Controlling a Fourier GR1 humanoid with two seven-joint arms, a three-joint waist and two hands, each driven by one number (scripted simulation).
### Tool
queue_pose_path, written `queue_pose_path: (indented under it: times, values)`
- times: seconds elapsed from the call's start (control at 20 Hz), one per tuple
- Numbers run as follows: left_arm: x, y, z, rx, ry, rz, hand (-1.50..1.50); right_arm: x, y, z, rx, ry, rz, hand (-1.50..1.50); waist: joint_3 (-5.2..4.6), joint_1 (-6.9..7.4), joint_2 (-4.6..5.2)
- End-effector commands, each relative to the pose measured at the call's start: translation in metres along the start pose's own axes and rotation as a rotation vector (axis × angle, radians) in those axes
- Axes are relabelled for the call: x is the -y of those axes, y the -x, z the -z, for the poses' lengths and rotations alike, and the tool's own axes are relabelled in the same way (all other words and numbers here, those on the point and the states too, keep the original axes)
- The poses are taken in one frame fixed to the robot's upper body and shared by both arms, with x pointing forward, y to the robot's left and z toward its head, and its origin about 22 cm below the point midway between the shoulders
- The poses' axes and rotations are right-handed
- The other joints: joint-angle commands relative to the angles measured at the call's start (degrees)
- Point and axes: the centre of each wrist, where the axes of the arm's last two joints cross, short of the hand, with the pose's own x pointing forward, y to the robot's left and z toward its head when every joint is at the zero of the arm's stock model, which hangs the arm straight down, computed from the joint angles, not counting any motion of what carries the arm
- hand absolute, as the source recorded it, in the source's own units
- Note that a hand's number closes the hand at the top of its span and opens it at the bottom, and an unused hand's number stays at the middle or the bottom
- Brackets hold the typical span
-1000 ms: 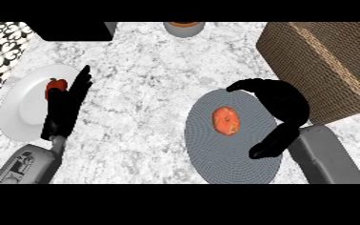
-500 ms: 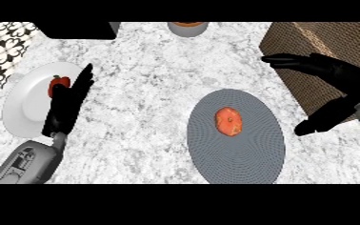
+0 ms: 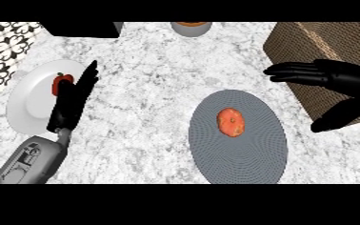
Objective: Pick the squash from the placemat and place it in the basket
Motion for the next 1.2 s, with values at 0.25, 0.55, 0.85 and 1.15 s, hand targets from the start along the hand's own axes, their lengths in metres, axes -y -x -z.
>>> queue_pose_path:
  times: [0.25, 0.55, 0.85, 1.15]
  values:
    - [0.006, 0.005, 0.005, 0.002, -0.004, 0.002, 0.00, -0.020, 0.037, -0.004, 0.140, -0.040, 0.142, -1.50, -0.03, -0.73, -0.06]
    - [-0.011, 0.004, -0.005, 0.000, -0.012, 0.013, 0.00, -0.007, 0.048, 0.006, 0.102, -0.004, 0.114, -1.50, -0.08, -0.92, -0.54]
    - [-0.012, 0.022, 0.004, -0.015, -0.026, 0.010, 0.00, -0.048, 0.066, 0.034, 0.108, -0.034, 0.133, -1.50, -0.10, -1.12, -0.20]
    - [-0.002, 0.016, -0.009, -0.016, -0.003, -0.011, 0.00, -0.080, 0.069, 0.058, 0.124, -0.067, 0.139, -1.50, -0.08, -1.19, -0.65]
